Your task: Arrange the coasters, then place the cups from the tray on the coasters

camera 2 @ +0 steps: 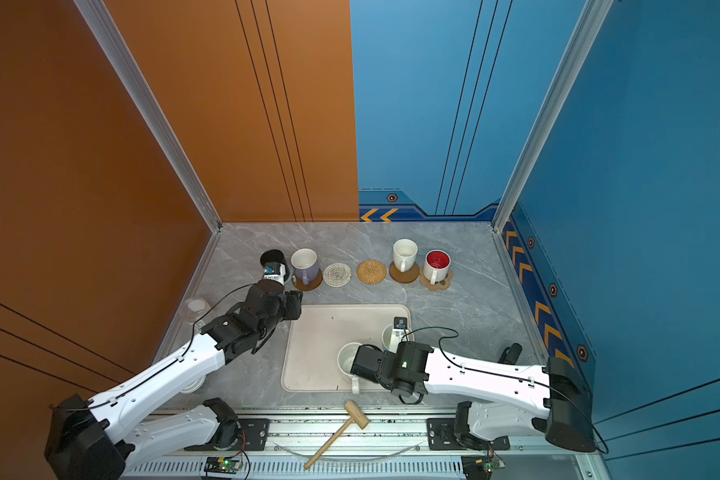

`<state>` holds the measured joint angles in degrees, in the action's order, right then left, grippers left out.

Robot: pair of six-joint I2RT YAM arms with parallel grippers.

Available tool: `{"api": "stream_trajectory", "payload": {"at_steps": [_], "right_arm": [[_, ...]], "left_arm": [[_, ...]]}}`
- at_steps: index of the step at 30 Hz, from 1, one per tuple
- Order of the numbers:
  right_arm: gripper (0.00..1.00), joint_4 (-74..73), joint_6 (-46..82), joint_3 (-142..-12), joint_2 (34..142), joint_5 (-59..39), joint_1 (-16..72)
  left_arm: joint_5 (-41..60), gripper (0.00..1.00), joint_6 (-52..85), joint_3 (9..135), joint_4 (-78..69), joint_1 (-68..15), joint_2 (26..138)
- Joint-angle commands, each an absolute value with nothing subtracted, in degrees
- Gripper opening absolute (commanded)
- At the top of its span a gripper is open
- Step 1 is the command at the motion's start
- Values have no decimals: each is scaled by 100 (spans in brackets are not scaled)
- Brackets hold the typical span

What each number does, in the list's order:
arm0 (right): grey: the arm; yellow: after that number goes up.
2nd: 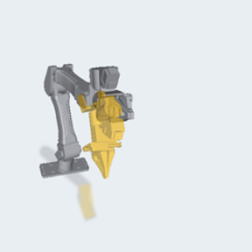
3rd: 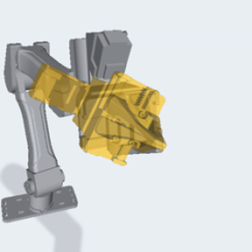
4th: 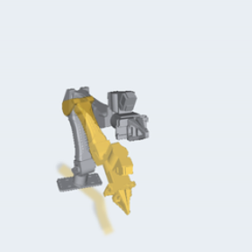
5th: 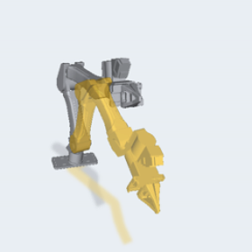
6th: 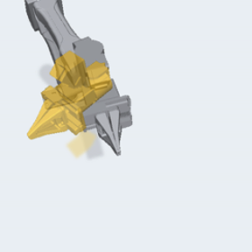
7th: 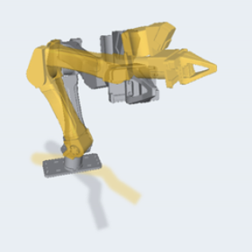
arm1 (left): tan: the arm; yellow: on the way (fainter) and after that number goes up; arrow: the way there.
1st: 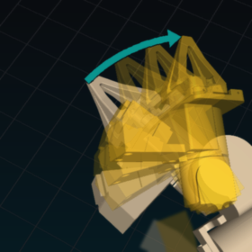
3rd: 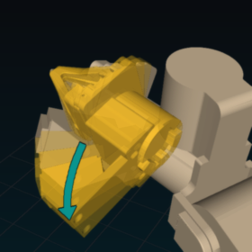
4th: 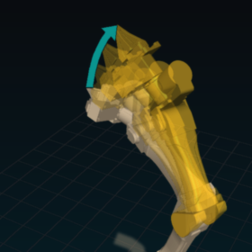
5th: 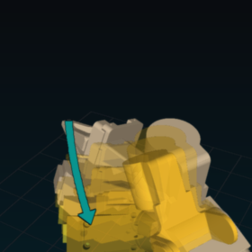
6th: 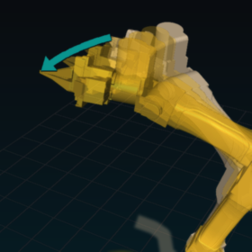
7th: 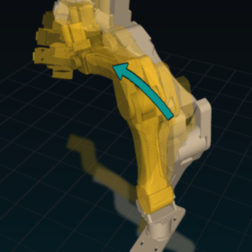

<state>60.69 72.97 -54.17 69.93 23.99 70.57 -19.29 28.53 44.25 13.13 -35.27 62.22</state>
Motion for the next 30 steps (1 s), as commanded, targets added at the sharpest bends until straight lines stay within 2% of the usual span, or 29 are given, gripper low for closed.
{"api": "stream_trajectory", "payload": {"at_steps": [1, 14, 30], "right_arm": [[0, 6286, 6581, -5850, 7007, 2695, 6731], [0, 5687, 4633, -6812, 7850, 2109, 5425], [0, 4739, 3194, -8262, 9666, 1471, 4189]], "left_arm": [[-1930, 50, 2858, 4394, 1323, -3489, 6153], [-1847, 50, 2911, 4342, 1250, -3455, 6198], [-1811, 50, 2860, 4461, 1423, -3236, 6074]]}}
